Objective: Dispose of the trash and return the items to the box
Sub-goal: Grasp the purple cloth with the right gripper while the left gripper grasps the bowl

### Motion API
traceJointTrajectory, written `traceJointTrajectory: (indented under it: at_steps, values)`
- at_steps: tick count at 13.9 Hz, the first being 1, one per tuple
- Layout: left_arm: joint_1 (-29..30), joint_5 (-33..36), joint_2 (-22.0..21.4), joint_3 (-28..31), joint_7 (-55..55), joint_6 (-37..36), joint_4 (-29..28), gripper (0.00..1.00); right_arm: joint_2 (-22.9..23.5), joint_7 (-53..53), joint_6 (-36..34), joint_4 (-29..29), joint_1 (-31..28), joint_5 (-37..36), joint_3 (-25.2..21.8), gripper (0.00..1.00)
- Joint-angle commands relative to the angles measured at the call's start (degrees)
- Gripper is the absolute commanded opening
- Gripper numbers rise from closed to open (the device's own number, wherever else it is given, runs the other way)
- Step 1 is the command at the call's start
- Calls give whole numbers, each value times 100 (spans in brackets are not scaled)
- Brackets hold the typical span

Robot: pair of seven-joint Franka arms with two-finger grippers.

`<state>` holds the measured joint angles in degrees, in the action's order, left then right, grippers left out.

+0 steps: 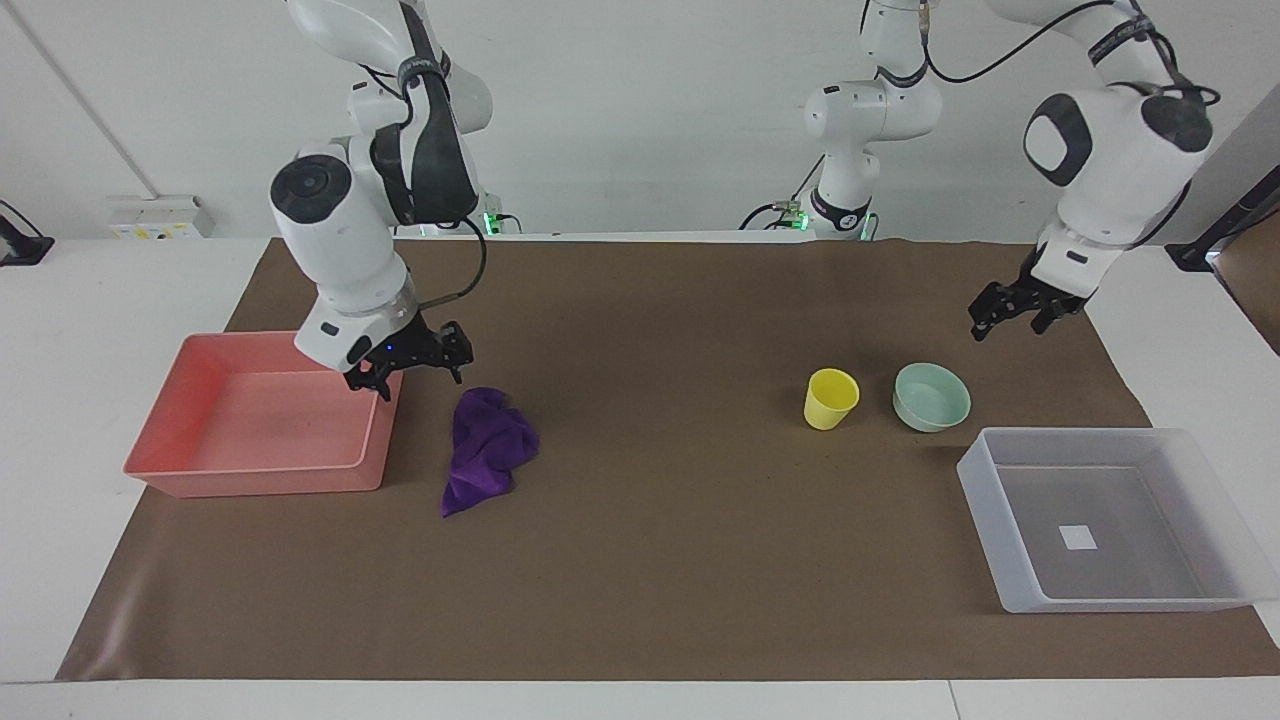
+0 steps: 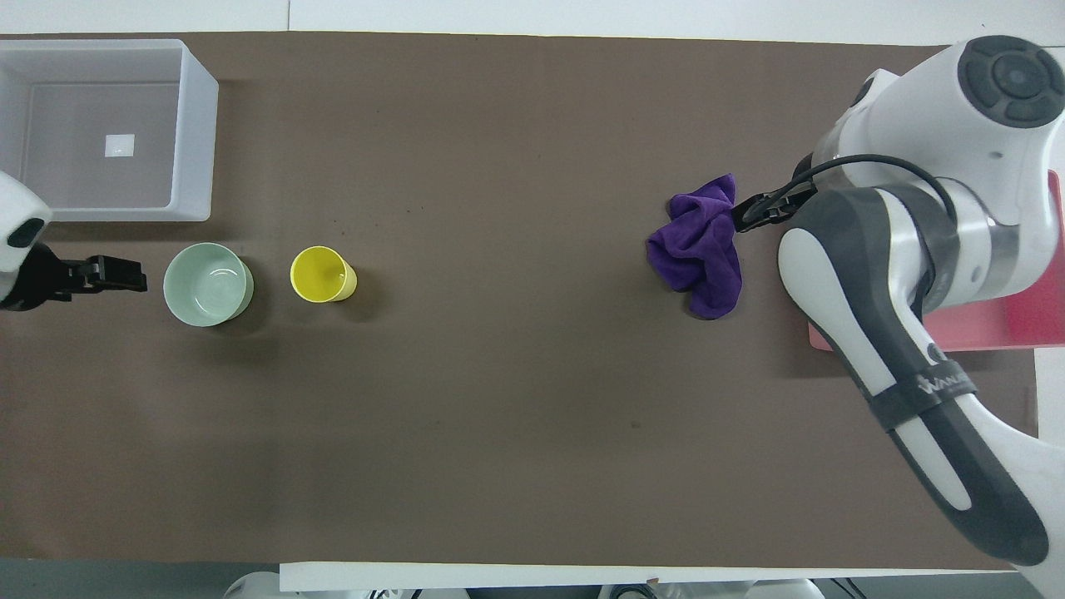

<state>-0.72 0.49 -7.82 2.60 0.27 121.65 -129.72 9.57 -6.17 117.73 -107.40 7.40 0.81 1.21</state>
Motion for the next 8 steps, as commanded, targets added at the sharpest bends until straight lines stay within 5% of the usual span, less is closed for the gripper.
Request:
traceJointTrajectory:
  at_steps: [1,2,4,8]
  values:
    - [-33,-49,191,-23,-1,902,-650,100,298,19,679,-264,94,51,28,100]
    - [-59,-49,324,-31,-140,1122,-799,95,448,28,925,-272,225,59,28,100]
    - [-260,-32,343,-23,-493,1396,-1063,2,738,237,1216,-246,270,68,37,100]
    - [-244,-32,352,-23,-493,1388,-1064,0,1029,476,1558,-299,490,77,37,99]
